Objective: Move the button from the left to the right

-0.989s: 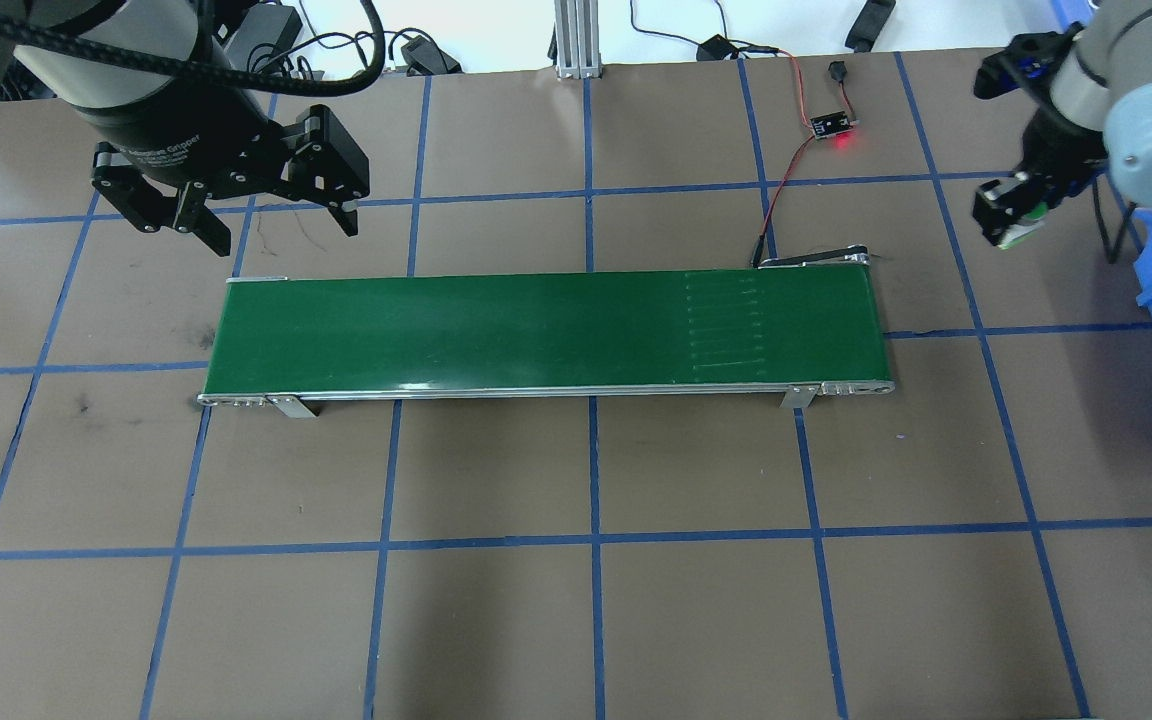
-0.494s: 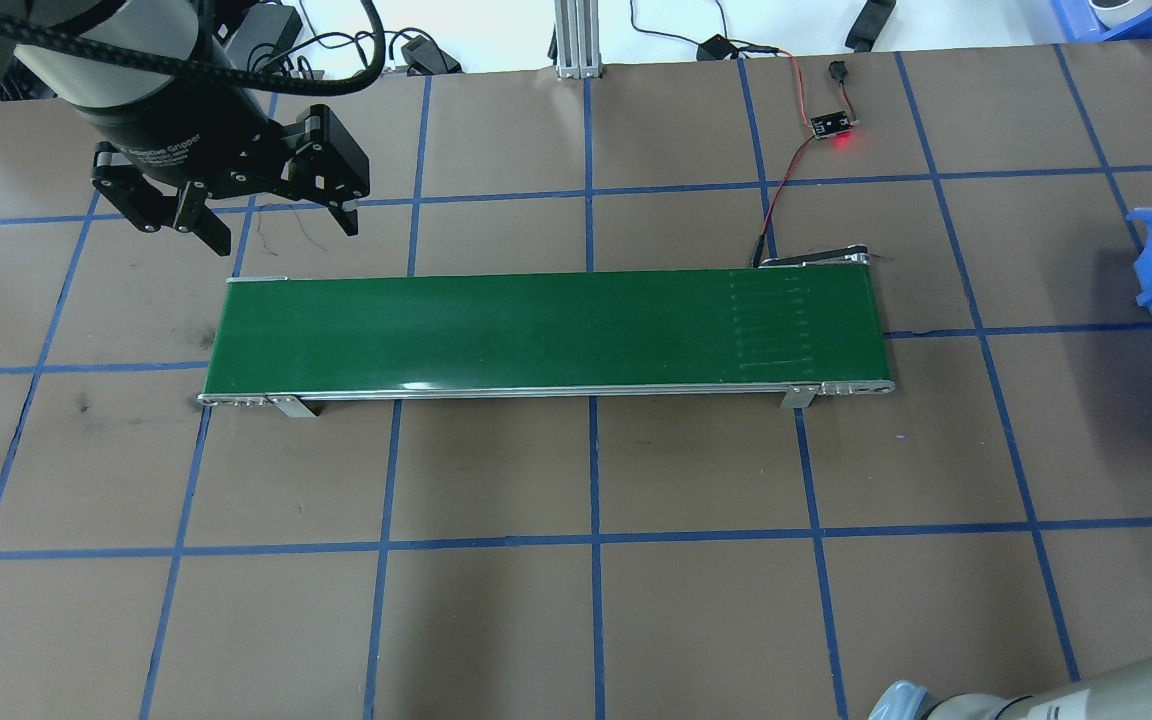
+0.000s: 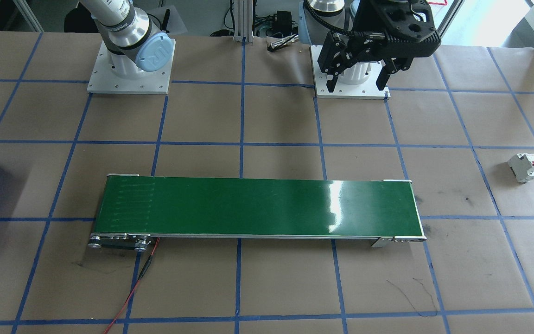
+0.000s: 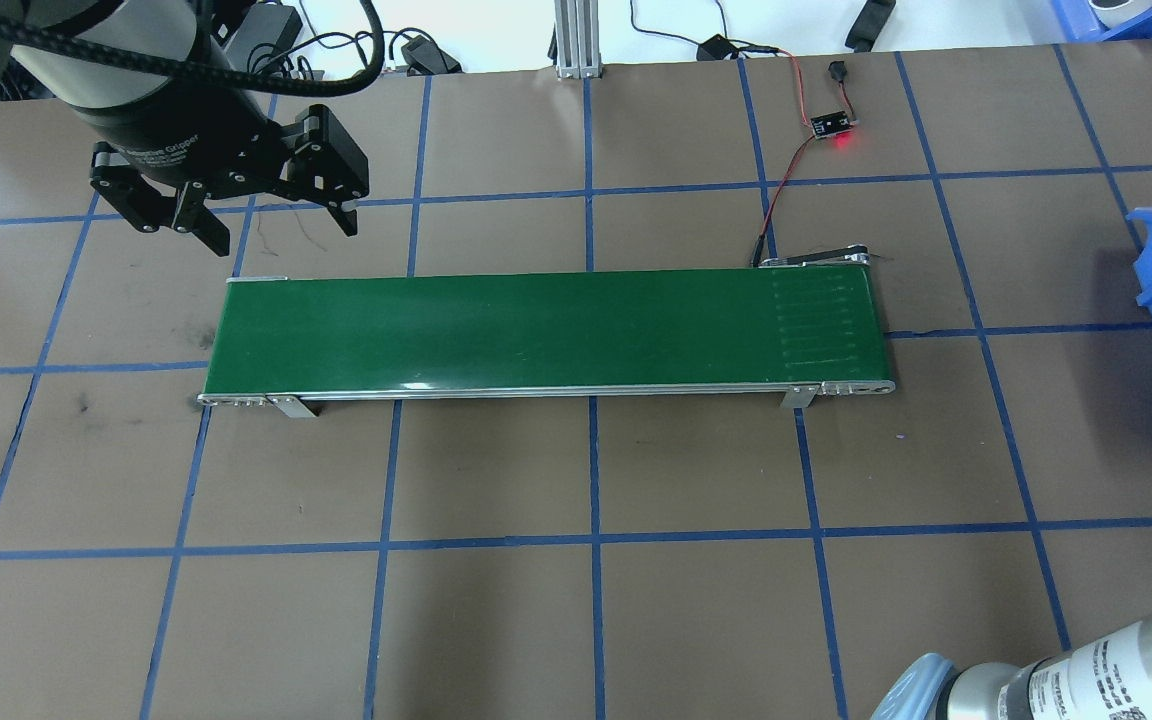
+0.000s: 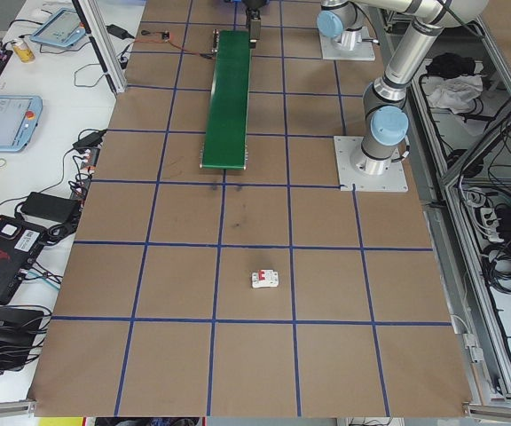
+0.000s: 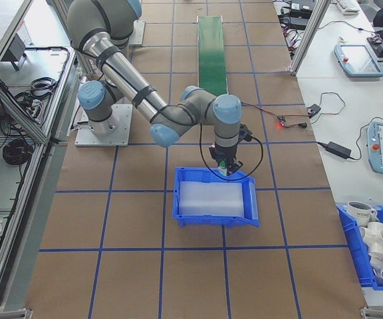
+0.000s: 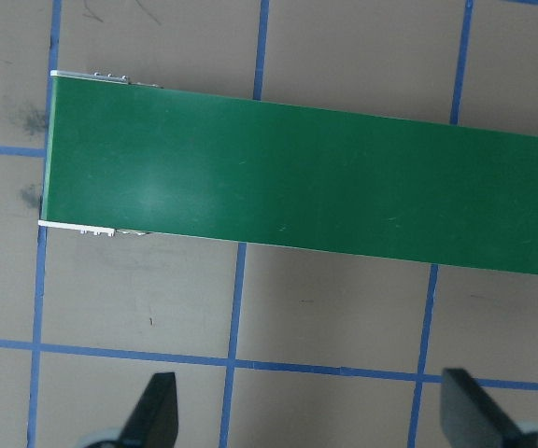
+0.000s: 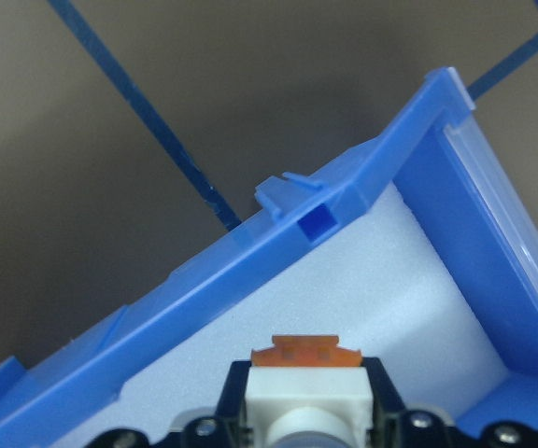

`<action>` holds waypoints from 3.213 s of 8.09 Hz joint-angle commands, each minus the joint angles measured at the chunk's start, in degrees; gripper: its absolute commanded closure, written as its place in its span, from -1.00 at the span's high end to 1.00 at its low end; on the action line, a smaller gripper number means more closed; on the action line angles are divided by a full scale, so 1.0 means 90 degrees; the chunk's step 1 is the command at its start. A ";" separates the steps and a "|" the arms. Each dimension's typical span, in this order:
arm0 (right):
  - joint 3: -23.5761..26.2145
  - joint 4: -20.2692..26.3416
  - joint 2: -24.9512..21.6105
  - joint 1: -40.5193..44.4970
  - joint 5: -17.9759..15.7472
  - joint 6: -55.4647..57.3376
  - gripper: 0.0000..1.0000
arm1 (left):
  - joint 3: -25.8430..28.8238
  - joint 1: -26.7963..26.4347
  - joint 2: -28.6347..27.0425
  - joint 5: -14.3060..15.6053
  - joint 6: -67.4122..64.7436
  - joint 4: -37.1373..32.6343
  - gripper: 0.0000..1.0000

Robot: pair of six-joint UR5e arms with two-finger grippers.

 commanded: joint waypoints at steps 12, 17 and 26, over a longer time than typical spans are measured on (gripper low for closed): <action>0.0119 0.0693 -0.0728 -0.0389 -0.0423 -0.1404 1.00 | -0.0005 0.0000 0.0041 0.0000 0.0008 0.0010 1.00; 0.0011 0.3104 -0.2400 0.0876 -0.0374 0.3006 1.00 | -0.0005 0.0000 0.0031 0.0000 0.0008 0.0010 1.00; -0.0360 0.3992 -0.2706 0.5029 -0.0276 1.0373 1.00 | 0.0005 0.0000 0.0050 0.0010 0.0018 0.0000 1.00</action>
